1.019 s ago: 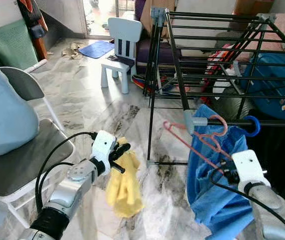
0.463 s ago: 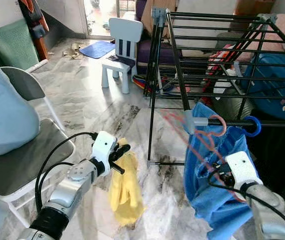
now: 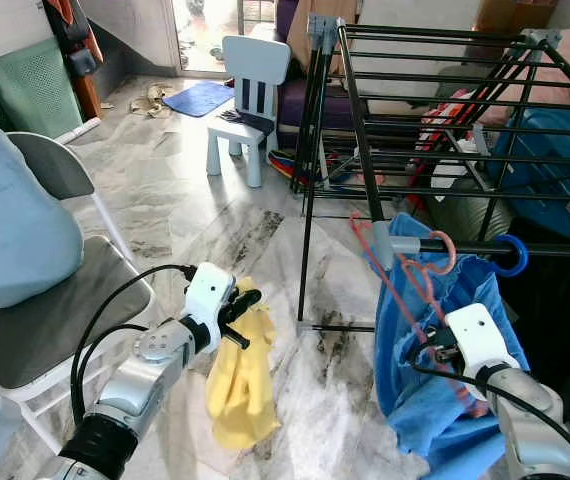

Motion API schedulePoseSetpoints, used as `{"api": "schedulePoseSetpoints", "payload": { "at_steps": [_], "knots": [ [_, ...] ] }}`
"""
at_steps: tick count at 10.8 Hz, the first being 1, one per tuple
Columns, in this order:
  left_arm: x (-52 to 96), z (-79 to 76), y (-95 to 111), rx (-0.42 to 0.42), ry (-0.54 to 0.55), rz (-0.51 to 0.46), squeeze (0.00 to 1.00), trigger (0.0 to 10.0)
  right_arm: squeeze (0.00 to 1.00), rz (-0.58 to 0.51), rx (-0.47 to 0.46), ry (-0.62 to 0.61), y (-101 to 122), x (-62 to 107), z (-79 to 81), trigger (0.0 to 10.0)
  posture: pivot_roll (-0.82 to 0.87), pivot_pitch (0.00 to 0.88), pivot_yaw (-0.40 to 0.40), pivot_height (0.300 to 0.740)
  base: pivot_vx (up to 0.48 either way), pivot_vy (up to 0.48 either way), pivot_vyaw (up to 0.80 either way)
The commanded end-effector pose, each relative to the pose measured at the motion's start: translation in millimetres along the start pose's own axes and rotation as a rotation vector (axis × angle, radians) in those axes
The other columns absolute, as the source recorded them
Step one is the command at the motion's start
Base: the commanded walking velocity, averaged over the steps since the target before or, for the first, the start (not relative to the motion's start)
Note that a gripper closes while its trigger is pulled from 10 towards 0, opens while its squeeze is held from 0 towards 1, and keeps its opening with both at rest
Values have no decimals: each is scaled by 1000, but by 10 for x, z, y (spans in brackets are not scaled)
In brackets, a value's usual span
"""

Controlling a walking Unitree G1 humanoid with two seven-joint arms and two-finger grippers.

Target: Hang hanger

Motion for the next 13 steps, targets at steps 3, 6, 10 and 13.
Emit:
{"api": "schedulePoseSetpoints", "payload": {
  "at_steps": [3, 6, 10, 13],
  "knots": [
    [-47, 3, 112, -28, -14, -21, 0, 10000, 0, -8, 5, -8, 9, -30, -2, 510, -4, 0, -28, 740, 0, 0, 0],
    [-49, 0, 108, -29, -14, -20, 0, 10000, 0, -19, 8, -24, 21, -33, -28, 235, -3, 0, -29, 740, 0, 0, 0],
    [-34, 65, 151, -29, 24, -47, 0, 10000, 0, -133, 10, -89, 340, -31, -63, 0, -11, 0, -22, 740, 0, 0, 0],
    [-56, 106, 204, -37, 36, -69, 0, 10000, 0, -171, -21, -184, 417, -13, 121, 10000, -27, 0, -12, 740, 0, 0, 0]
  ]
}}
Point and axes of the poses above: a point about 5 cm out from each wrist's last joint towards the gripper, its own x axis pointing back from the gripper into the wrist, its own y axis along the axis of the wrist's last joint, z = x × y, the point moved 6 cm from there along -x, pointing out of the wrist towards the gripper, and after that the axes turned 10 degrees about -x, right-handed, at the moved point
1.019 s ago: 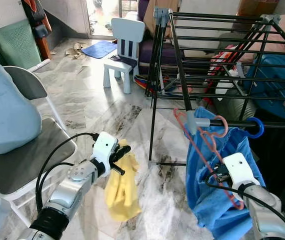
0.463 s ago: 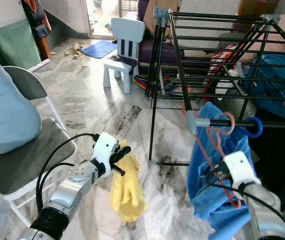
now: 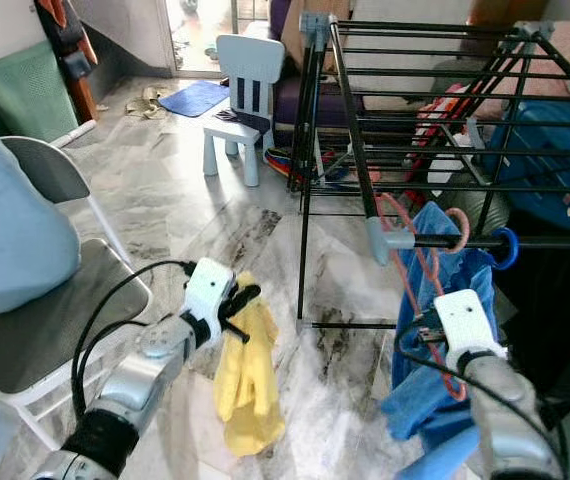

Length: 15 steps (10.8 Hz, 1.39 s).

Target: Hang hanger

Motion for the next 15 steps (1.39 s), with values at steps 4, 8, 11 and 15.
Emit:
{"api": "schedulePoseSetpoints", "payload": {
  "at_steps": [4, 8, 11, 15],
  "knots": [
    [9, 167, 167, -47, 66, -66, 0, 10000, 0, -118, -91, -67, 176, 233, 182, 10000, -12, 0, -23, 740, 0, 0, 0],
    [69, 239, 68, -65, 85, -39, 0, 10000, 0, -84, -214, -171, -103, 566, 380, 10000, -39, 0, 0, 740, 0, 0, 0],
    [44, 197, 113, -55, 86, -49, 0, 10000, 0, -44, -253, -208, -220, 600, 432, 10000, -38, 0, -9, 740, 0, 0, 0],
    [41, 181, 152, -54, 68, -61, 0, 10000, 0, -48, -260, -216, -187, 582, 448, 10000, -39, 0, -15, 740, -271, 0, 0]
  ]
}}
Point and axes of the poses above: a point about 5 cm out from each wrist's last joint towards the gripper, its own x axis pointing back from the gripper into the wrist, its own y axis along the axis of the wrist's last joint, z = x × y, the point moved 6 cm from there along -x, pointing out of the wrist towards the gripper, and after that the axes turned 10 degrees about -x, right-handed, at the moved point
